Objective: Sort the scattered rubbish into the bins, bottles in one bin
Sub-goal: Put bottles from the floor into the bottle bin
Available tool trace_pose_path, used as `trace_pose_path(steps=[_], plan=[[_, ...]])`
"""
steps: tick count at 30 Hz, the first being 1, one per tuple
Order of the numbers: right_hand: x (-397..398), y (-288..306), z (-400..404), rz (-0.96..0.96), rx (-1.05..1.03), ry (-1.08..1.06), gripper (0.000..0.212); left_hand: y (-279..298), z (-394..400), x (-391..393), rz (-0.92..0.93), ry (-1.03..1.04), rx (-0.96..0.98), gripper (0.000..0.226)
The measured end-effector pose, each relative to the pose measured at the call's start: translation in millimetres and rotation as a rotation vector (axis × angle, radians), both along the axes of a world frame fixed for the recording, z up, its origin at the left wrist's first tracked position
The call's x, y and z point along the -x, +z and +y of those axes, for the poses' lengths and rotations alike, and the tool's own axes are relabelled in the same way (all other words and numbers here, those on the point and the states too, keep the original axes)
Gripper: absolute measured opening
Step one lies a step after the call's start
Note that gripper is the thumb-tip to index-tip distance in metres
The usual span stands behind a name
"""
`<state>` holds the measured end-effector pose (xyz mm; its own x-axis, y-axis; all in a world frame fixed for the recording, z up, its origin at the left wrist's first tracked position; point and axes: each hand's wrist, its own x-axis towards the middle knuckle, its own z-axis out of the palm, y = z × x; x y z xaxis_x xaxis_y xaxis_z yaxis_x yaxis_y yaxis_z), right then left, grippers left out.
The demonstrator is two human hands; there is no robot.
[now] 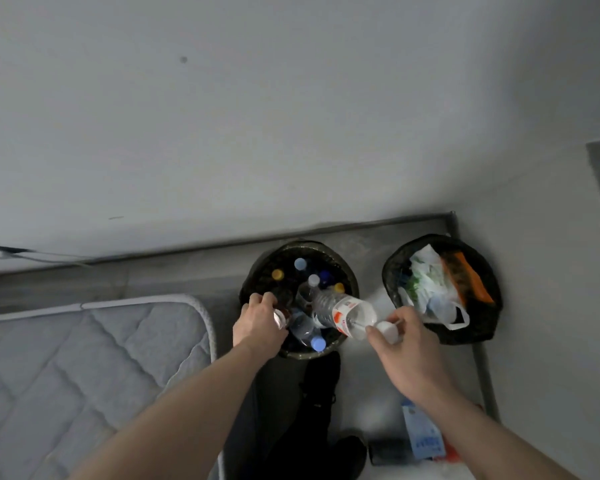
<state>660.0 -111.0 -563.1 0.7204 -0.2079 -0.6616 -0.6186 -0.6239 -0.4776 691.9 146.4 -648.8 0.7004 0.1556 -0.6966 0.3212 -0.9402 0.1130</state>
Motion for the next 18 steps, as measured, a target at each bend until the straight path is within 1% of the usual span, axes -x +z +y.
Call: trace_pose_path(steps=[3,5,10,13,16,18], plan=[[-14,-1,9,-0.017,0.013,0.045,0.029,-3,2,-9,0.039,0.046,0.059,0.067],[-22,-3,16,-0.018,0.027,0.073,0.03,3,7,-17,0.028,0.062,0.082,0.064],[-34,-14,38,0.081,0.082,0.171,0.031,33,35,-52,-0.15,-0.037,0.098,0.05],[-39,-21,56,0.124,0.089,0.2,0.028,41,66,-66,-0.209,-0.203,-0.016,0.047],[-44,-27,72,0.139,0.098,0.244,0.028,36,98,-60,-0.168,-0.222,-0.135,0.05],[-46,-29,81,0.126,0.101,0.232,0.028,31,112,-47,-0.135,-0.226,-0.204,0.054]])
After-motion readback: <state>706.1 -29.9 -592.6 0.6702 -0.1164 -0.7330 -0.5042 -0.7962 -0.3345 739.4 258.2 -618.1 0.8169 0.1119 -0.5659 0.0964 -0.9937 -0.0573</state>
